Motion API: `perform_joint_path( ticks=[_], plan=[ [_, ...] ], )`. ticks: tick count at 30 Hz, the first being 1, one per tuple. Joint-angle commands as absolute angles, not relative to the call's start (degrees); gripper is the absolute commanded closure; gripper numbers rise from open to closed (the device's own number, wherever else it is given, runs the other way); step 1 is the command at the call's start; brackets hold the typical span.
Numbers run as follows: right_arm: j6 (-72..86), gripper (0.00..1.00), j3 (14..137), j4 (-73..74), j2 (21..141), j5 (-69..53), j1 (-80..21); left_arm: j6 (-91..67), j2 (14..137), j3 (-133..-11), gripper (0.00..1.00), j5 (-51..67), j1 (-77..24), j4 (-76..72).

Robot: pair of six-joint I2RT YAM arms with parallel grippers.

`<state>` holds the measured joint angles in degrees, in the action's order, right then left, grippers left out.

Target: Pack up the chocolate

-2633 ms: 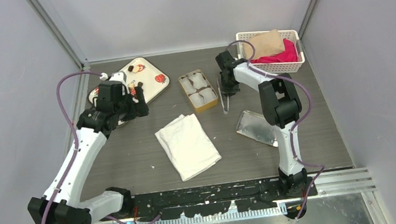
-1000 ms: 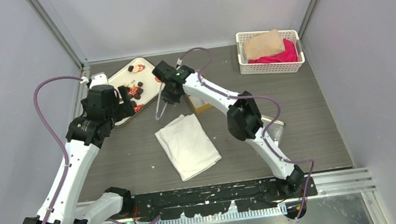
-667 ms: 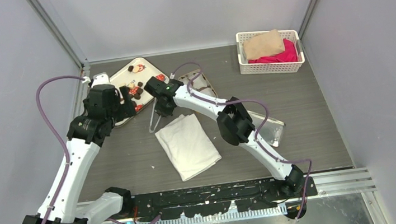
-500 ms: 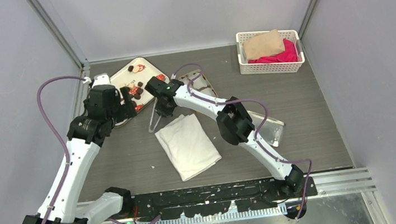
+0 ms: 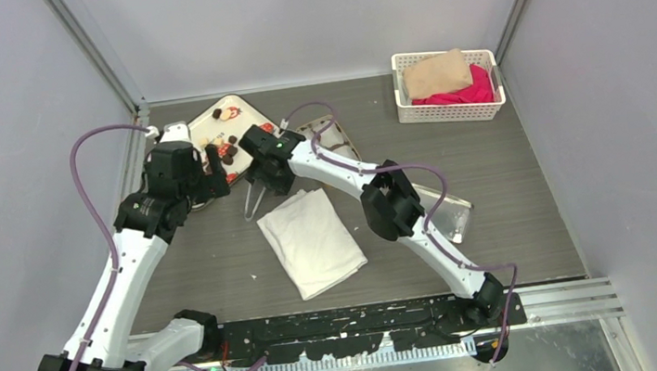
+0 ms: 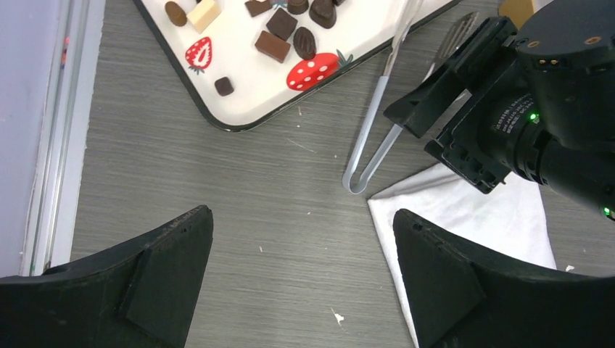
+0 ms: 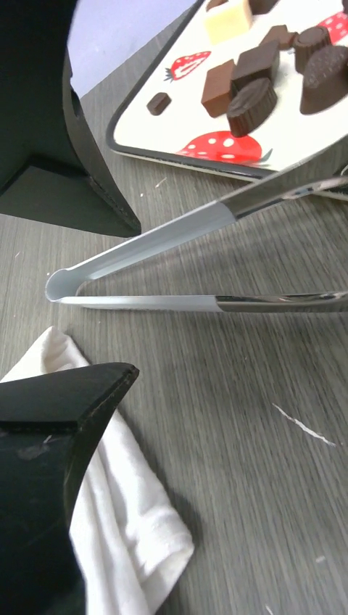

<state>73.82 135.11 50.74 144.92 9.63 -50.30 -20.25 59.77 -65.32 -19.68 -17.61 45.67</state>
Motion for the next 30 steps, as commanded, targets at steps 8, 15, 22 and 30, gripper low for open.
perform_joint_path(
  ticks=[8, 15, 22, 30],
  plan=[
    [48.5, 0.10, 121.4, 43.9, 113.9, 27.8, -49.3, -14.4, 61.1, -63.4, 0.06, -13.6, -17.8, 36.3],
    [41.4, 0.01, 95.6, 39.2, 90.5, 35.7, -42.3, -14.3, 68.8, -62.3, 0.10, -14.2, -21.4, 32.1],
    [41.6, 0.00, 78.4, 42.9, 74.5, 36.5, -31.8, -10.9, 83.4, -63.7, 0.05, -23.5, -28.8, 26.3],
    [42.4, 0.00, 75.5, 46.4, 70.8, 37.1, -29.4, -2.8, 90.2, -65.5, 0.02, -17.3, -27.1, 19.7]
  ],
)
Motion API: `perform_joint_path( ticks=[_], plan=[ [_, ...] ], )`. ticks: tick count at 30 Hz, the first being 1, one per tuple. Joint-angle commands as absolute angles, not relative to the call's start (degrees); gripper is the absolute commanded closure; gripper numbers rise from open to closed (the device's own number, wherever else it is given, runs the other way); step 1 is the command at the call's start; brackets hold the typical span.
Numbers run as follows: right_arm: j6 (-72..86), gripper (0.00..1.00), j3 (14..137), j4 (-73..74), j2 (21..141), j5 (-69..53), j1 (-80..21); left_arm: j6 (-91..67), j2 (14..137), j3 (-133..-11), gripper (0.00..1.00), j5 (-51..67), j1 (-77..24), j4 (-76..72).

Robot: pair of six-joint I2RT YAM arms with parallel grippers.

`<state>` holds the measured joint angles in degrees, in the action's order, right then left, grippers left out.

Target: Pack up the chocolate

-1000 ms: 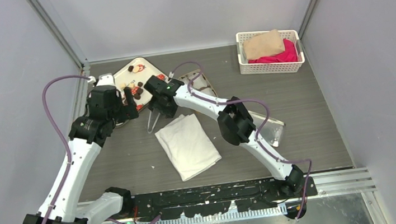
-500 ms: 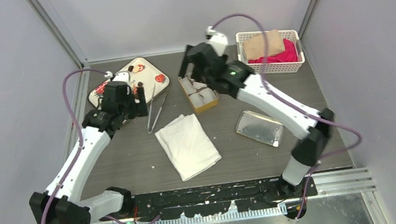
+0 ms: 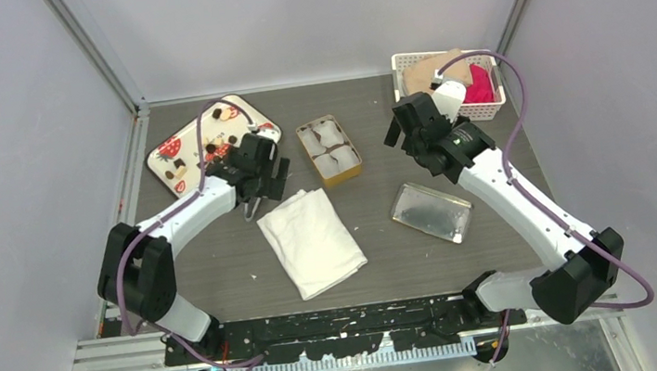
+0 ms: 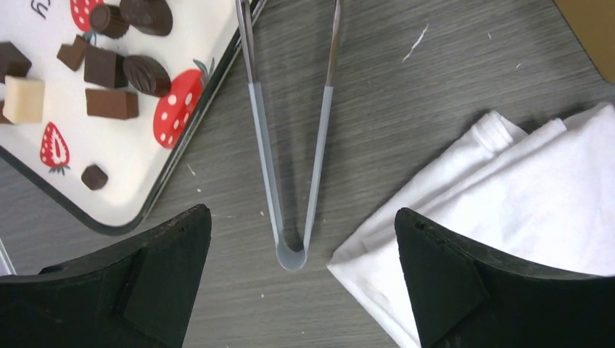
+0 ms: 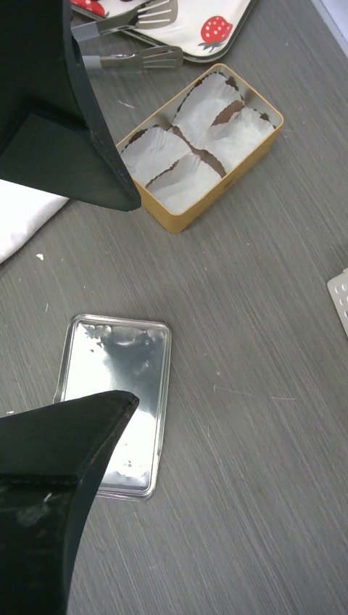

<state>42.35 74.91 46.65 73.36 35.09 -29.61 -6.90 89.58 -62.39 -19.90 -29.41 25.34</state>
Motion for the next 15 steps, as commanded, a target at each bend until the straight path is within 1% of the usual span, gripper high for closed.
perform_joint_path(
  ticks=[1, 4, 9, 12, 15],
  plan=[
    [42.6, 0.00, 75.5, 46.4, 71.0, 37.0, -29.4, -3.2, 91.5, -67.4, 0.04, -14.7, -25.7, 22.0],
    [42.6, 0.00, 76.3, 46.5, 71.4, 36.6, -29.3, -5.5, 95.1, -70.3, 0.07, -15.4, -23.3, 25.0],
    [40.9, 0.00, 77.0, 46.4, 72.7, 36.0, -28.9, -3.8, 96.5, -70.2, 0.07, -14.2, -23.3, 22.2],
    [40.4, 0.00, 77.8, 46.7, 73.6, 35.8, -28.6, -3.4, 97.7, -71.0, 0.11, -14.7, -23.3, 23.4],
    [40.4, 0.00, 77.9, 46.5, 74.4, 34.8, -28.3, -3.7, 98.5, -70.4, 0.10, -14.0, -23.3, 23.1]
  ],
)
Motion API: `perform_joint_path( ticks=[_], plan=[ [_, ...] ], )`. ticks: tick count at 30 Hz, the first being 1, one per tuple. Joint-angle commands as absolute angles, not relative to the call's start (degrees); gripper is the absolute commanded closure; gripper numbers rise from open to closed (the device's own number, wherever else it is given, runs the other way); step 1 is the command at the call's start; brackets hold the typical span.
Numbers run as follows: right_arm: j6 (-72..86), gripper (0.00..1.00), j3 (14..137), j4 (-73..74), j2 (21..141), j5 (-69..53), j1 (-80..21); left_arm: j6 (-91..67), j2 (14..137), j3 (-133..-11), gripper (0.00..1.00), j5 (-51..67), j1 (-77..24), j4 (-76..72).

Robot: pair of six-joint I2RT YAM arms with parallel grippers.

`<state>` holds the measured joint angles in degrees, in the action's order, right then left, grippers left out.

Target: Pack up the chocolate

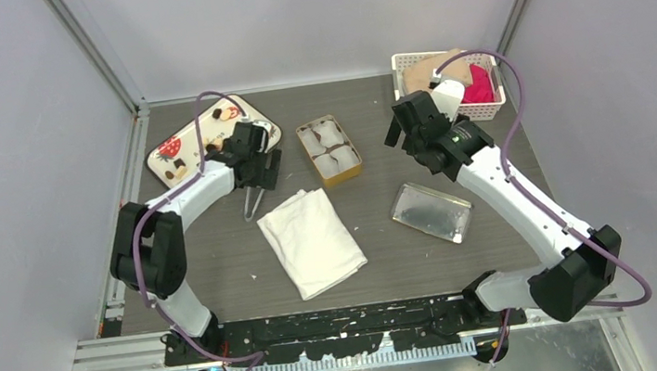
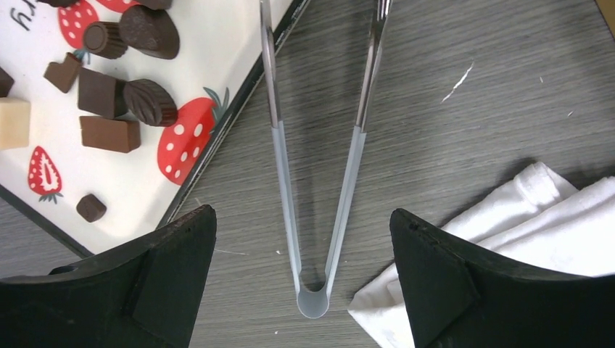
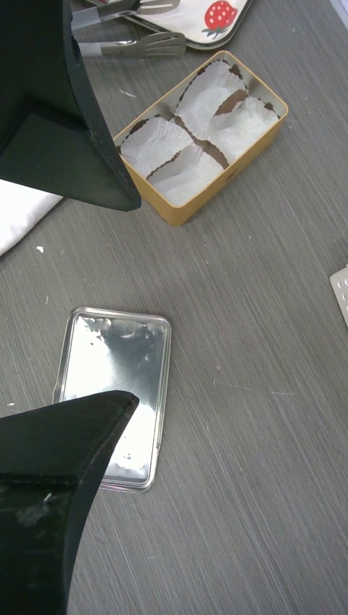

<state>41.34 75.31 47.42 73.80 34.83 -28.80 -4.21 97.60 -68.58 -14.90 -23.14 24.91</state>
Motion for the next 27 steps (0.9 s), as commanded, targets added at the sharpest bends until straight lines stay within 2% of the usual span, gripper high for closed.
perform_joint_path(
  ticks=[1, 9, 14, 27],
  plan=[
    [40.5, 0.00, 78.0, 46.4, 74.7, 34.5, -28.2, -4.1, 99.0, -70.3, 0.10, -14.8, -23.3, 23.0],
    [40.6, 0.00, 79.0, 46.5, 76.6, 32.9, -27.9, -5.3, 103.9, -72.2, 0.13, -12.2, -21.6, 23.8],
    [41.1, 0.00, 78.7, 46.5, 76.7, 32.4, -28.0, -5.7, 105.3, -72.4, 0.23, -10.1, -20.6, 22.2],
    [42.9, 0.00, 78.4, 47.2, 77.2, 31.5, -28.0, -4.1, 110.8, -76.0, 0.42, -8.0, -18.9, 23.2]
  ],
)
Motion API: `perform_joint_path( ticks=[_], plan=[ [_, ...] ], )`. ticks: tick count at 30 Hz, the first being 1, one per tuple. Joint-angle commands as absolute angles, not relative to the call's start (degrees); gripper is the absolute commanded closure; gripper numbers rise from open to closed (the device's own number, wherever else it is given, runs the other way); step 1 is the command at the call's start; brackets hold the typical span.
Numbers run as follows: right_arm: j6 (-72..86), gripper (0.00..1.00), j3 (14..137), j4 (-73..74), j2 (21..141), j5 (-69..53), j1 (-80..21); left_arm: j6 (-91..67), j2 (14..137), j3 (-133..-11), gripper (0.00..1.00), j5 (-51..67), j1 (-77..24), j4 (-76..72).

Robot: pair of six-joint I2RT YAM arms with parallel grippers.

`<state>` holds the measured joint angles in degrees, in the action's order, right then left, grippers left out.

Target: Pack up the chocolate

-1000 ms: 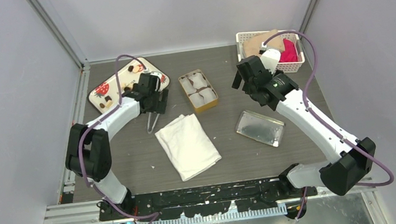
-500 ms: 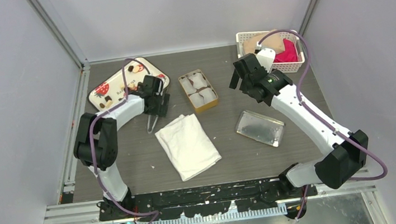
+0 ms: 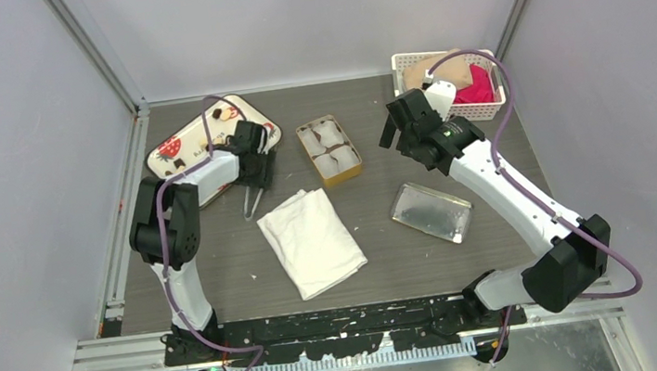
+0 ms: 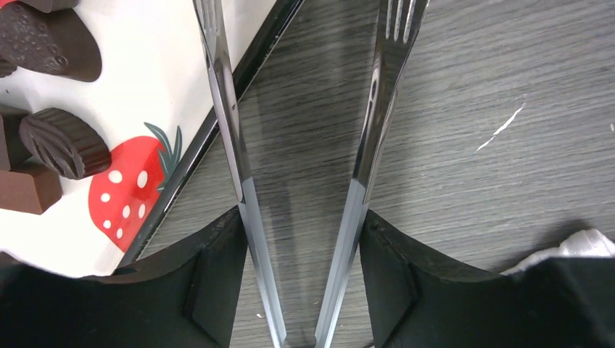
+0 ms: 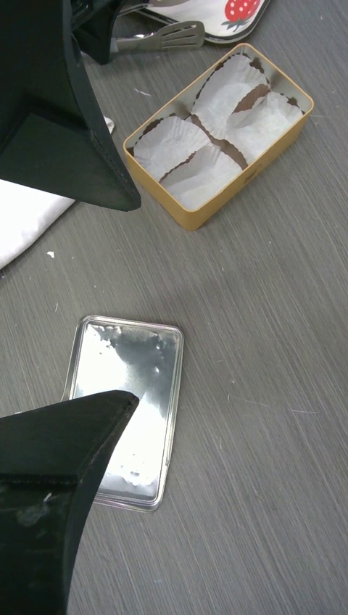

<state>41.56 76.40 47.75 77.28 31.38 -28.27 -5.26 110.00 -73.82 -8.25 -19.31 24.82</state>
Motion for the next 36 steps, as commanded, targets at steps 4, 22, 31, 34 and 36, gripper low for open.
perform_joint_path(
  ticks=[4, 22, 31, 34, 36],
  plan=[
    [43.4, 0.00, 78.5, 46.9, 77.7, 31.0, -28.0, -3.6, 111.2, -76.7, 0.39, -8.1, -18.9, 22.9],
    [43.9, 0.00, 78.5, 46.0, 78.7, 30.0, -28.0, -5.0, 113.3, -79.4, 0.46, -8.8, -18.8, 25.8],
    [43.4, 0.00, 79.3, 45.5, 79.6, 29.4, -28.0, -6.4, 113.8, -79.7, 0.34, -8.4, -18.8, 27.0],
    [43.2, 0.00, 79.7, 45.4, 80.0, 29.3, -28.0, -7.1, 113.7, -79.6, 0.37, -8.5, -18.8, 27.2],
    [43.1, 0.00, 79.7, 45.3, 80.2, 29.2, -27.9, -7.3, 113.6, -79.5, 0.39, -8.4, -18.8, 27.0]
  ],
)
